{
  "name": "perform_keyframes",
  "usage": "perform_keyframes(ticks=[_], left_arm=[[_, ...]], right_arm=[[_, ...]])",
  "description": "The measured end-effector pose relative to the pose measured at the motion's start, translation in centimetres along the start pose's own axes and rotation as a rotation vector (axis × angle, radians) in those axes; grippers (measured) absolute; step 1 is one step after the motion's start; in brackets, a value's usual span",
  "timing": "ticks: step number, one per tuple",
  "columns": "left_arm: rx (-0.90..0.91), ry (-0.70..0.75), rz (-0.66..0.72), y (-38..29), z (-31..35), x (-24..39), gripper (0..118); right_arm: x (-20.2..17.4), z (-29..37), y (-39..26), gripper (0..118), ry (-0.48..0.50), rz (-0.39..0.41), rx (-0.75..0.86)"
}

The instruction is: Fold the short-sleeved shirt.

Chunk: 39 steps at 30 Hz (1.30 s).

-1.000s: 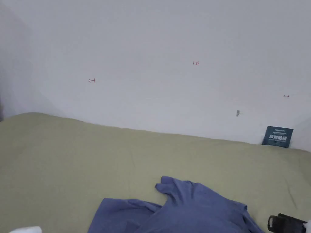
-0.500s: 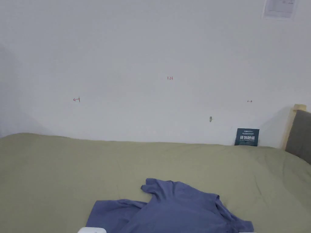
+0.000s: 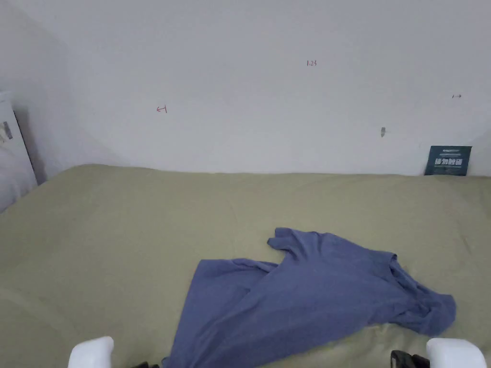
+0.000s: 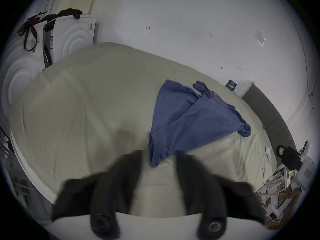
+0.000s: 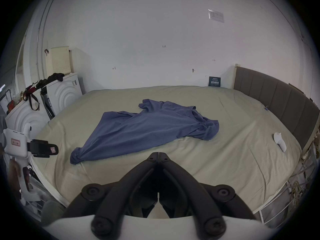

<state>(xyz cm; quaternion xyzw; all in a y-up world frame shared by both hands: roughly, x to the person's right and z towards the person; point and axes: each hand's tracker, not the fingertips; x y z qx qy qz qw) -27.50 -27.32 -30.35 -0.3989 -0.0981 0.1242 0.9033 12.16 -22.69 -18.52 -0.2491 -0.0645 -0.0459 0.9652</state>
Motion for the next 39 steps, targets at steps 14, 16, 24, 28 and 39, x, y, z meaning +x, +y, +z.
perform_keyframes(ticks=[14,16,24,28,39], left_arm=[[-0.072,0.055,-0.102,-0.4,-9.7,3.5,0],[-0.021,0.064,-0.033,-0.8,-9.3,2.8,0],[0.008,0.009,-0.066,-1.2,-8.0,3.3,0],[0.040,0.021,-0.112,-1.1,-8.0,3.7,0],[0.062,-0.015,-0.093,-0.4,-7.4,3.8,0]], right_arm=[[1.5,-2.4,-0.3,1,0.042,-0.022,-0.077],[1.4,-2.6,-0.3,1,0.038,-0.019,-0.077],[1.4,-4.4,2.2,1,0.064,0.003,-0.054],[2.9,-8.9,6.2,1,0.057,0.072,-0.001],[9.7,-36.3,20.0,99,0.072,0.151,-0.318]])
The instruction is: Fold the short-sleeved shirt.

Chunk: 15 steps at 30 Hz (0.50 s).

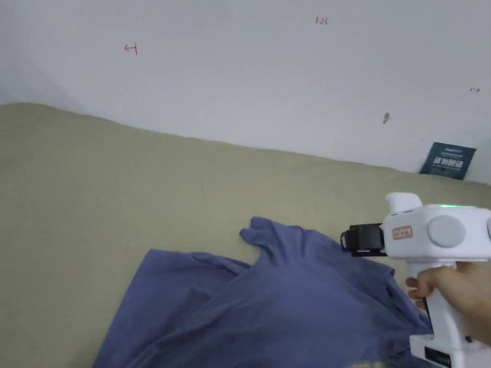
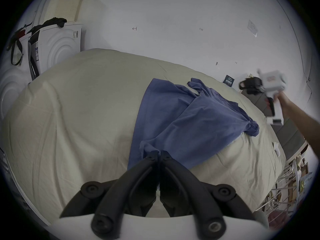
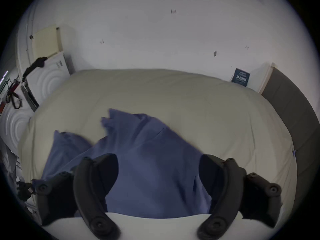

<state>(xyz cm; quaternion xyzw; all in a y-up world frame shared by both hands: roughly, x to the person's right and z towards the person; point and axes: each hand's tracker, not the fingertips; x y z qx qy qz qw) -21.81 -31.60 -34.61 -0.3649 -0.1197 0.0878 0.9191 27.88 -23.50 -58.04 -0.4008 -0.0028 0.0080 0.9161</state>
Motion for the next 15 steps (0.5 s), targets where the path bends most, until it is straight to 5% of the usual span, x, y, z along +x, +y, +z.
perform_keyframes(ticks=[7,11,15], left_arm=[[-0.060,0.043,-0.011,-1.1,-2.0,0.0,0],[-0.078,0.042,0.000,-1.8,-2.7,-0.3,0],[-0.086,0.048,-0.006,-1.9,-3.3,-0.3,0]], right_arm=[[1.2,-12.2,5.8,100,-0.101,0.137,-0.204],[0.0,-15.2,5.8,100,0.120,0.115,-0.257],[-2.2,-17.2,5.1,100,0.067,0.298,-0.284]])
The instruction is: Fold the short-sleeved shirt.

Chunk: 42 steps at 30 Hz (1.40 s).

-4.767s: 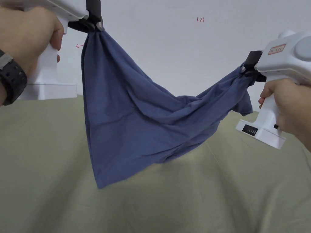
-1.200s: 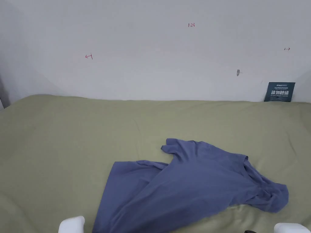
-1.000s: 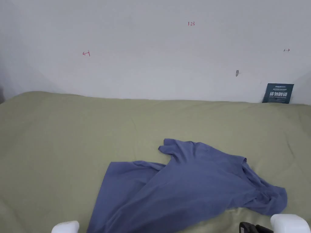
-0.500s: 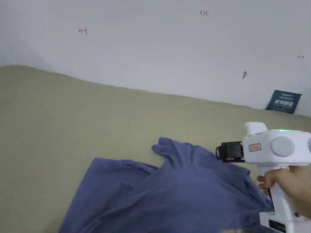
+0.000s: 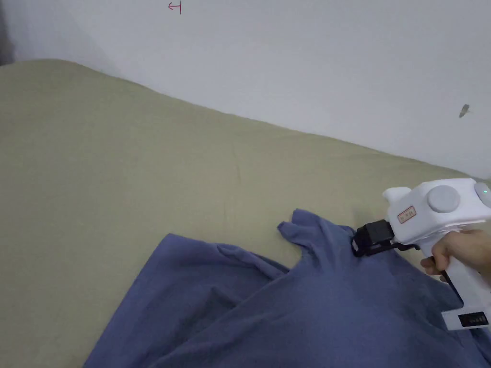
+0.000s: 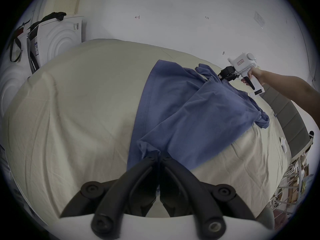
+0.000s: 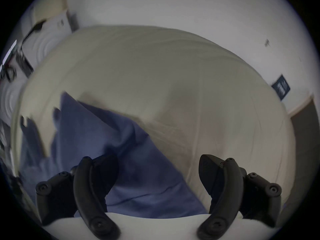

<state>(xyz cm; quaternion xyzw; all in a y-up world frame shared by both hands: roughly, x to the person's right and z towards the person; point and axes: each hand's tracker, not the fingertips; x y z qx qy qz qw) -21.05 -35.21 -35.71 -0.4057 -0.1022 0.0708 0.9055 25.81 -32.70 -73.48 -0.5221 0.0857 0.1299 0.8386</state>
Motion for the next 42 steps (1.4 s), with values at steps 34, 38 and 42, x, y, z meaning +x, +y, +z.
perform_keyframes(ticks=[34,38,42], left_arm=[[0.218,-0.177,-0.025,13.9,4.3,-1.1,0],[0.296,-0.189,-0.112,20.6,6.2,0.3,0],[0.328,-0.215,-0.154,27.1,7.5,1.9,0]], right_arm=[[-1.0,24.0,-2.9,2,0.109,-0.238,0.661],[-0.4,28.8,-2.9,2,0.026,-0.224,0.766],[0.6,32.9,-2.2,2,-0.007,-0.240,0.855]])
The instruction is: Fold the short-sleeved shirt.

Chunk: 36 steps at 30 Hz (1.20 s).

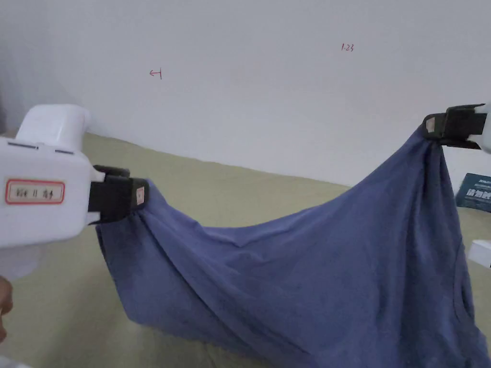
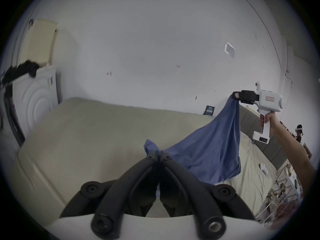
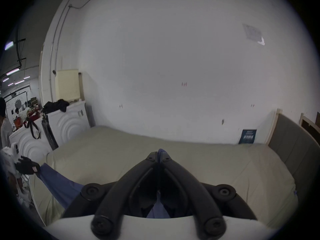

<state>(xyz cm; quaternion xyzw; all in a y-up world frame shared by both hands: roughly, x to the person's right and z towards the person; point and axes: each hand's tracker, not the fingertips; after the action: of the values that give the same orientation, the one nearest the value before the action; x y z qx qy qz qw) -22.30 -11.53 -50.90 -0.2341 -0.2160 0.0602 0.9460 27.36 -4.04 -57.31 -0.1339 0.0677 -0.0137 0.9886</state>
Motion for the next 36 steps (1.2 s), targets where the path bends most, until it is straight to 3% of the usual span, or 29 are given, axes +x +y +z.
perform_keyframes(ticks=[10,21,28,36], left_arm=[[0.089,0.060,-0.138,14.5,-4.1,2.5,0],[0.257,0.199,-0.131,27.8,-6.3,2.8,0],[0.289,0.291,-0.222,28.7,-4.7,2.9,0],[0.207,0.246,-0.220,21.0,-4.7,1.1,0]], right_arm=[[0.5,0.0,8.4,2,-0.152,0.040,0.103],[-1.3,2.5,18.1,1,-0.298,0.102,0.286],[-1.5,3.6,20.1,2,-0.268,0.101,0.329],[-1.3,4.0,11.2,2,-0.228,0.100,0.181]])
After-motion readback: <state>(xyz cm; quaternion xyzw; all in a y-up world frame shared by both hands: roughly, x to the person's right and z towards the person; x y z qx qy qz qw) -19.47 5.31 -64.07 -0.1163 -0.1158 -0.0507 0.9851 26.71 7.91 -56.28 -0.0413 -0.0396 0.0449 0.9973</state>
